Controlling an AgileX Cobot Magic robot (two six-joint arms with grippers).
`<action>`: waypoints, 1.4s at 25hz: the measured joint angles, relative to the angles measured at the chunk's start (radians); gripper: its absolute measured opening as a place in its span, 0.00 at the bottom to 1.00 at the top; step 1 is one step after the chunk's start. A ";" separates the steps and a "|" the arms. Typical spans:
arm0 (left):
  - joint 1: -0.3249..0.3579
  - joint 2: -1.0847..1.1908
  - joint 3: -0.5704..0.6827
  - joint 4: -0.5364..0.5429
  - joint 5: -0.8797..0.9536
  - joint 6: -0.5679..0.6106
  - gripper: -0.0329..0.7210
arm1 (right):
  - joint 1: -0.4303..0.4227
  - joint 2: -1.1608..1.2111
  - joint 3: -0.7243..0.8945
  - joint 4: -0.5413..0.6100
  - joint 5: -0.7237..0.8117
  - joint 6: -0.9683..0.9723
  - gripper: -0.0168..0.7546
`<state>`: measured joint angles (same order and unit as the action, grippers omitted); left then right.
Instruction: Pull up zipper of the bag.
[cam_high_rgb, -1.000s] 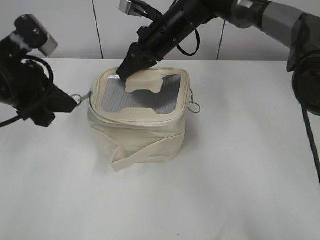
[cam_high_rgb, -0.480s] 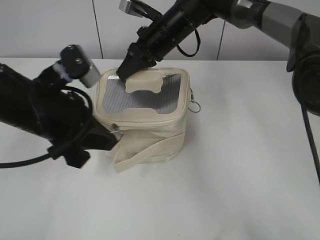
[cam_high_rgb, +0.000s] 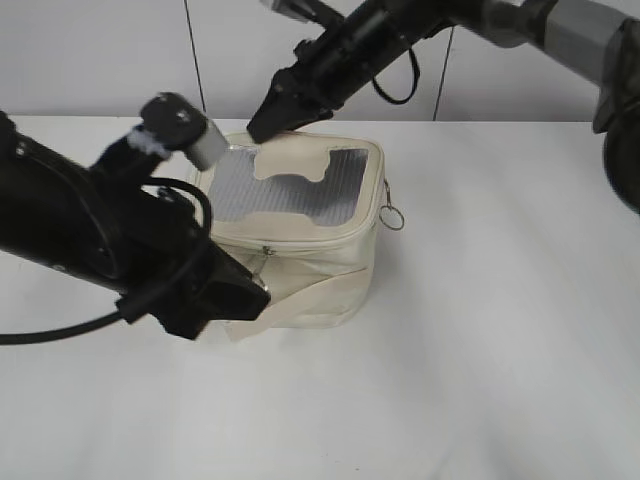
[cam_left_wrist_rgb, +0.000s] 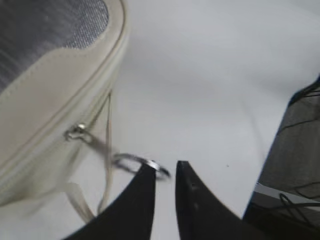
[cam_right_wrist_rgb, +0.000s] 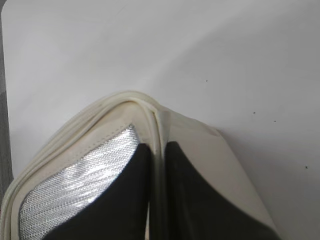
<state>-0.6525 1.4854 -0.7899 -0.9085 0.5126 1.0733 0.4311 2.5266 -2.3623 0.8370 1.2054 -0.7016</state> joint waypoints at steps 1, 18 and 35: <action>0.028 -0.017 0.000 0.005 0.041 -0.014 0.29 | -0.015 -0.007 0.000 0.000 -0.006 0.008 0.29; 0.369 0.213 -0.614 0.103 0.368 -0.038 0.49 | -0.425 -0.514 0.862 0.262 -0.156 -0.185 0.37; 0.230 0.802 -1.297 0.148 0.699 0.045 0.65 | -0.392 -0.834 1.614 0.783 -0.487 -0.982 0.61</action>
<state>-0.4224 2.2875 -2.0866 -0.7601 1.2113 1.1181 0.0390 1.6928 -0.7482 1.6198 0.7188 -1.6832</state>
